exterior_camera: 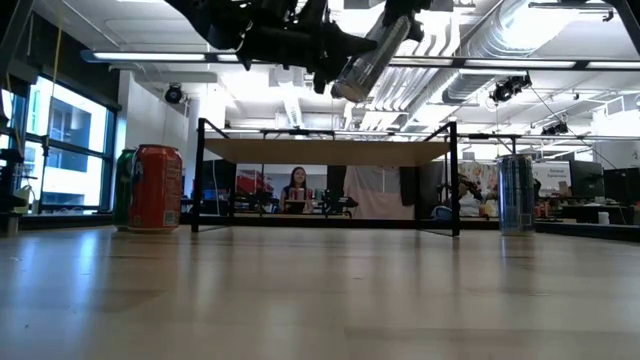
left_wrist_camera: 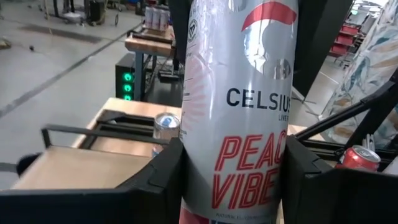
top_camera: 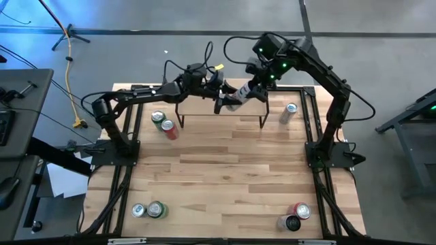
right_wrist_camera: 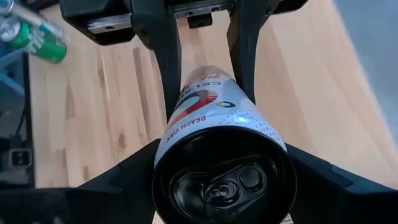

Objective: Place canned beverage on shelf
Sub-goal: Put the top white pink soda can on the shelf

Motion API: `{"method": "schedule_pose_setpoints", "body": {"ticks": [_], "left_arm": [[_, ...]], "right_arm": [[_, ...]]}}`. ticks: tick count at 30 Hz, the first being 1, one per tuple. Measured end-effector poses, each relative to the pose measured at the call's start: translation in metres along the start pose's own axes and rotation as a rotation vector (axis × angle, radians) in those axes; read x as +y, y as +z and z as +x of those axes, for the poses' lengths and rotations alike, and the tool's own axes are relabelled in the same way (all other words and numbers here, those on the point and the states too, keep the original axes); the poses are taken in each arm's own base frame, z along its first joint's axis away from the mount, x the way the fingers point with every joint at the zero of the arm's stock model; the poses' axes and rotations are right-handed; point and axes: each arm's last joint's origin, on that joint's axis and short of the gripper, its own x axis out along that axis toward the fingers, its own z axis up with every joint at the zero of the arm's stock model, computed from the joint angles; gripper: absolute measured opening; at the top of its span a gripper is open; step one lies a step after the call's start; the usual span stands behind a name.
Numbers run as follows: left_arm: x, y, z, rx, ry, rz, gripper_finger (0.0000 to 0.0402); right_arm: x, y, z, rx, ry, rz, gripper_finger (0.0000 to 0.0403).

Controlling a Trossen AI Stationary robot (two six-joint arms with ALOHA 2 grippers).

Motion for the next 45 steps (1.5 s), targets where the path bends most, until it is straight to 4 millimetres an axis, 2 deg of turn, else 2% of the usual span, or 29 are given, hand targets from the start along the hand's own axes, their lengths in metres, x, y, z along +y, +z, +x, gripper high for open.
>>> {"method": "schedule_pose_setpoints", "body": {"ticks": [6,12,21,28,30,33,36,45], "left_arm": [[0.01,0.015,-0.021,-0.017,0.053,0.026,0.0128],[0.012,0.026,-0.036,-0.043,0.106,0.061,0.0119],[0.01,0.023,-0.035,-0.024,0.134,0.04,0.0075],[0.01,0.024,-0.035,-0.031,0.139,0.054,0.0007],[0.009,0.024,-0.034,-0.032,0.137,0.049,0.0001],[0.009,0.024,-0.034,-0.038,0.151,0.044,0.0019],[0.008,0.025,-0.035,-0.037,0.154,0.043,0.0055],[-0.005,0.041,-0.059,-0.003,0.264,0.083,0.0206]], "right_arm": [[-0.005,0.003,-0.015,-0.07,-0.028,0.016,0.026],[-0.009,0.006,-0.018,-0.113,-0.042,0.032,0.026],[-0.009,0.007,-0.026,-0.159,-0.108,0.05,0.026],[-0.01,0.005,-0.026,-0.143,-0.139,0.059,0.026],[-0.01,0.006,-0.026,-0.144,-0.139,0.052,0.026],[-0.01,0.006,-0.025,-0.146,-0.14,0.051,0.026],[-0.01,0.006,-0.025,-0.144,-0.134,0.047,0.026],[-0.009,0.006,-0.024,-0.143,-0.106,0.024,0.026]]}}
